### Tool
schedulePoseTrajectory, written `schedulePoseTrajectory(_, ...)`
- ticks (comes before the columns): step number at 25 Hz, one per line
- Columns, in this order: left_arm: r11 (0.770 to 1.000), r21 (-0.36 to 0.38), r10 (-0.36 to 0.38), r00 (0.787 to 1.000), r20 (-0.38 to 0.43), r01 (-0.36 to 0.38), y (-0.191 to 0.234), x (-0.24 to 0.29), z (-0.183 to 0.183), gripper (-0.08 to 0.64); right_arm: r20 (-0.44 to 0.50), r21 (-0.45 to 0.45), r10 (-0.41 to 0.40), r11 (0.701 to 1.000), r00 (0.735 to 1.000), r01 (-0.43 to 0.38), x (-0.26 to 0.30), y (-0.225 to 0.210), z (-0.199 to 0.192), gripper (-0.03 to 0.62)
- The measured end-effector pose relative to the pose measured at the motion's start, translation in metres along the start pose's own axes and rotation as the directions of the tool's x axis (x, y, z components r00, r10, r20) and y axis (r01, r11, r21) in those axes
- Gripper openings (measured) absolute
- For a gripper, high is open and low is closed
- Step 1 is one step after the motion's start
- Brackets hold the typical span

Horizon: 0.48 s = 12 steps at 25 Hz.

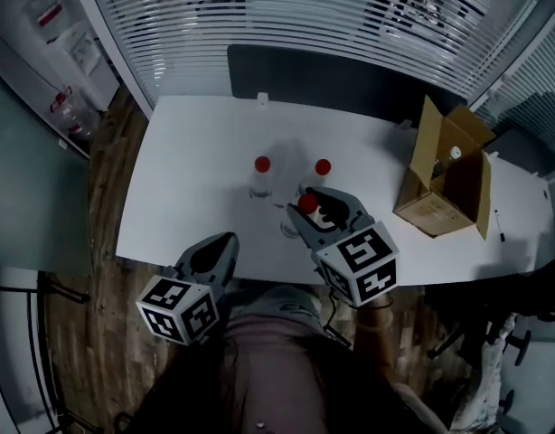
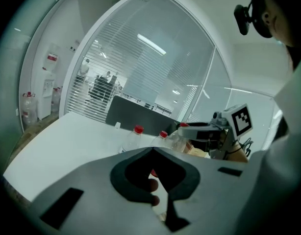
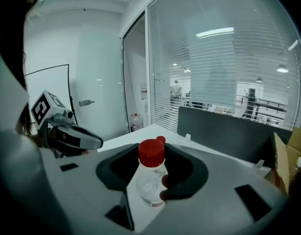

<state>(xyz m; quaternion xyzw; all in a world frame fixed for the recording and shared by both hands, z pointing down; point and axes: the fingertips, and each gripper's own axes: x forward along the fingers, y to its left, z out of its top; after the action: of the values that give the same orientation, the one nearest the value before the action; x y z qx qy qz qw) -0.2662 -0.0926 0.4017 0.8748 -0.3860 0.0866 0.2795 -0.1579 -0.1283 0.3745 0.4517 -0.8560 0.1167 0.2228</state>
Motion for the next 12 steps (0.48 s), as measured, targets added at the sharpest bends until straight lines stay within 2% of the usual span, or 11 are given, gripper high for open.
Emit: schedulePoseTrajectory(12, 0.995, -0.045, 0.086, 0.995, 0.051, -0.084, 0.033, -0.025, 0.007, 0.008, -0.029, -0.069, 0.132, 0.989, 0.991, -0.134, 0.048, 0.049, 0.008, 0.16)
